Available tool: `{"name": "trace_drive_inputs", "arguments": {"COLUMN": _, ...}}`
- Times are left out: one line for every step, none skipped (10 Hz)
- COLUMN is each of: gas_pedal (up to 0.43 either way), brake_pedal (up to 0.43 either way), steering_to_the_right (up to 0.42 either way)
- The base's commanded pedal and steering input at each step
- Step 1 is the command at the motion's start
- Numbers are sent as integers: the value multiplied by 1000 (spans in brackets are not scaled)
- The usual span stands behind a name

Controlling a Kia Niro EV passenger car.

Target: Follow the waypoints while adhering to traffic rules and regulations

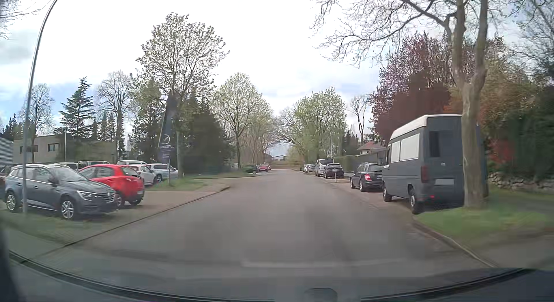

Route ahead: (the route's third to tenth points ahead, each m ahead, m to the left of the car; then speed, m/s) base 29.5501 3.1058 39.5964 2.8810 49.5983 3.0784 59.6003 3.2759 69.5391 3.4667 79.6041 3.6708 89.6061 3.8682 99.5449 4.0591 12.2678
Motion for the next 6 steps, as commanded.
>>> {"name": "trace_drive_inputs", "arguments": {"gas_pedal": 169, "brake_pedal": 0, "steering_to_the_right": -3}}
{"name": "trace_drive_inputs", "arguments": {"gas_pedal": 169, "brake_pedal": 0, "steering_to_the_right": -3}}
{"name": "trace_drive_inputs", "arguments": {"gas_pedal": 169, "brake_pedal": 0, "steering_to_the_right": -3}}
{"name": "trace_drive_inputs", "arguments": {"gas_pedal": 169, "brake_pedal": 0, "steering_to_the_right": -2}}
{"name": "trace_drive_inputs", "arguments": {"gas_pedal": 169, "brake_pedal": 0, "steering_to_the_right": -3}}
{"name": "trace_drive_inputs", "arguments": {"gas_pedal": 169, "brake_pedal": 0, "steering_to_the_right": -3}}
